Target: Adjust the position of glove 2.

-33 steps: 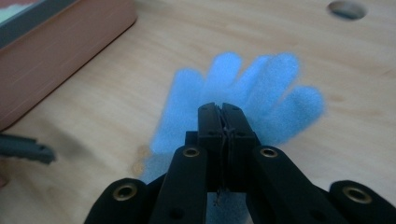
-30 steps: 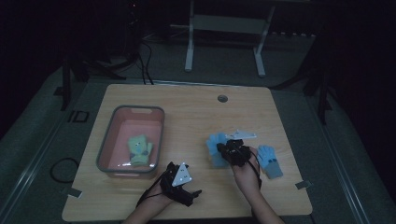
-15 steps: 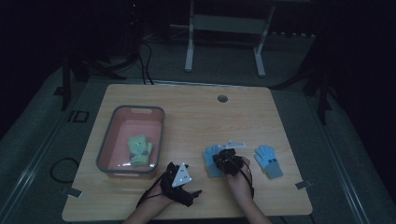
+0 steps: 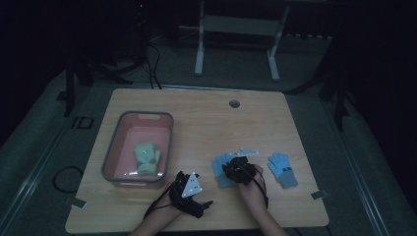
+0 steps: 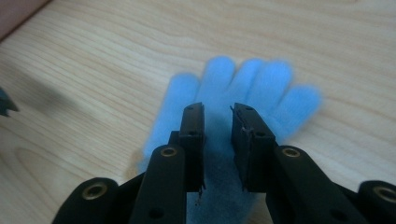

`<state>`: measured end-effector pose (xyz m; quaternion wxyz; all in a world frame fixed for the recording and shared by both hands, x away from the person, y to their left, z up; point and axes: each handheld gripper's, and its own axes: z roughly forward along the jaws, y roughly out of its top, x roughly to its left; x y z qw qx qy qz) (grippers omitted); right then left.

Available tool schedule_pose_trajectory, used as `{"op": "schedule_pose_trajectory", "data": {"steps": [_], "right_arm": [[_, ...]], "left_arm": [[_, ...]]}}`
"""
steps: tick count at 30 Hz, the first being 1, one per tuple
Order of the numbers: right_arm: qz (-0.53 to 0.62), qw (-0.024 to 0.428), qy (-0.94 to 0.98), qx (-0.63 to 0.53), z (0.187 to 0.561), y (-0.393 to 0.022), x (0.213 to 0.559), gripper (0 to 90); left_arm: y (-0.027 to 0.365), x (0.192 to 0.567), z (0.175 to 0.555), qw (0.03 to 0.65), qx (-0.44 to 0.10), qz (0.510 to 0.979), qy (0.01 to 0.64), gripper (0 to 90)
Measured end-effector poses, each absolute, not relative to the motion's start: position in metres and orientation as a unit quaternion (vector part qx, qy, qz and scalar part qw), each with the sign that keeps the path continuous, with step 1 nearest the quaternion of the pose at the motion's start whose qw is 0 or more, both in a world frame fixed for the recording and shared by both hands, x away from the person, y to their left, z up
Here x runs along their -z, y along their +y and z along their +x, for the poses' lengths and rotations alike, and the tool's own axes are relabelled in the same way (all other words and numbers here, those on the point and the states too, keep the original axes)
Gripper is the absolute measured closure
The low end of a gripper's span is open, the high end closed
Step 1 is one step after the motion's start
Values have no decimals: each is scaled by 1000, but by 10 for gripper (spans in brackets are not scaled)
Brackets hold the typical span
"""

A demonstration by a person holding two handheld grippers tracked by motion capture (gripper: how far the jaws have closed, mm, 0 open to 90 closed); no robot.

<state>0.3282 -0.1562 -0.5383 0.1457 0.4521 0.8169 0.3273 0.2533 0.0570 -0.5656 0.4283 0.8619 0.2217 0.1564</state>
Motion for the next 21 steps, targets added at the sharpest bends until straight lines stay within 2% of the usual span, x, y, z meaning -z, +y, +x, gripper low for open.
{"op": "schedule_pose_trajectory", "data": {"steps": [5,21], "right_arm": [[426,133,829,-337,328,-161,527,619],[385,135,835,-369,342,-212,506,624]], "left_arm": [[56,565,253,430,-156,861,223,26],[57,566,254,428,-154,862,223,26]]}}
